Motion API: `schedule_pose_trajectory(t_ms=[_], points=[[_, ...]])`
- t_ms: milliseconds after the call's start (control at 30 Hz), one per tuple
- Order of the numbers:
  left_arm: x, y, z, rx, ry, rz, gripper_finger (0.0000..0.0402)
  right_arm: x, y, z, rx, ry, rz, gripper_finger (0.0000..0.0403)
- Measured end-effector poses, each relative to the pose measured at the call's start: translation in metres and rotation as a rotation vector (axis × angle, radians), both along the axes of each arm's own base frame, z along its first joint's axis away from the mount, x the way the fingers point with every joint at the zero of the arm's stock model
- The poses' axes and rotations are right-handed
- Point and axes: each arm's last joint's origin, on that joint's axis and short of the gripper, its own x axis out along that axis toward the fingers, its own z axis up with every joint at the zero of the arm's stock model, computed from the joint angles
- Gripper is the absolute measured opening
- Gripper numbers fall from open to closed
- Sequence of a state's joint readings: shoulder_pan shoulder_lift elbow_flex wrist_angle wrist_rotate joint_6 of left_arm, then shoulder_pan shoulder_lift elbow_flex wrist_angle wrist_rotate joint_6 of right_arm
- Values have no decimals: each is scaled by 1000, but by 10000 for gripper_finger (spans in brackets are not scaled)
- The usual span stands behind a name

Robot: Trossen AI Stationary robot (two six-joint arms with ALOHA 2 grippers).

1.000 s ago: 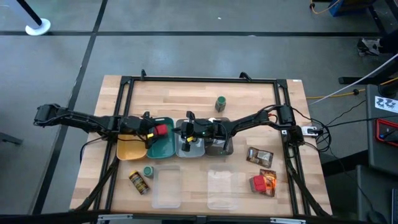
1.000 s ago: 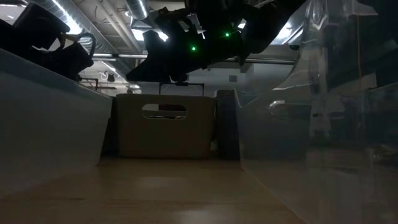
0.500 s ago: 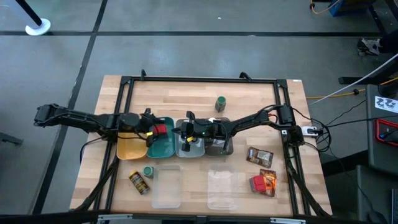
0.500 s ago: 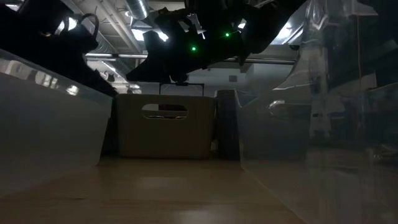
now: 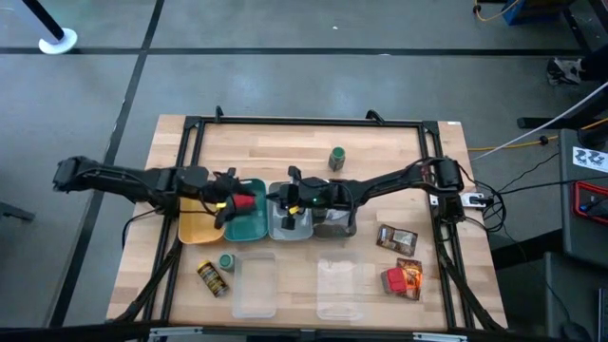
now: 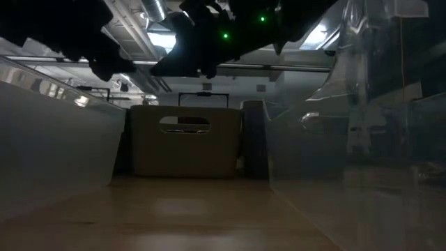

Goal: Sort spices by type
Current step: Put the bottom green seasoning bottle into the left transparent bin

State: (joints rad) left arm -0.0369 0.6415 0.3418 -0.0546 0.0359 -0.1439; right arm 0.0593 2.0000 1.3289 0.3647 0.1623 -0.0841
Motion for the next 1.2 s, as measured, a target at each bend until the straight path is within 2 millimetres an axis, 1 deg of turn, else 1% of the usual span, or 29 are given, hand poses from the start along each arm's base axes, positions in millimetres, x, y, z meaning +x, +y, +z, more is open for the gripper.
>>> schedule_pose_trajectory(t_ms=[167,433,533,667,800,1000,1200], points=[[-2,-12,18,-38,31,-96,269,-6,3,9,-2,26,7,14],[-5,-37,48,-57,-40,-256,269,-13,23,24,-1,11,52,14],[-6,-46,53,-87,-38,-283,269,-16,32,29,0,3,73,14],[-4,-59,53,-127,6,-334,269,-20,46,34,0,-1,107,14],[-1,-74,49,-120,151,-370,269,-23,63,34,0,2,145,14],[1,-93,47,-49,411,-341,269,-29,85,33,26,7,188,14],[5,-115,43,-39,577,-317,269,-35,104,31,22,32,231,14]])
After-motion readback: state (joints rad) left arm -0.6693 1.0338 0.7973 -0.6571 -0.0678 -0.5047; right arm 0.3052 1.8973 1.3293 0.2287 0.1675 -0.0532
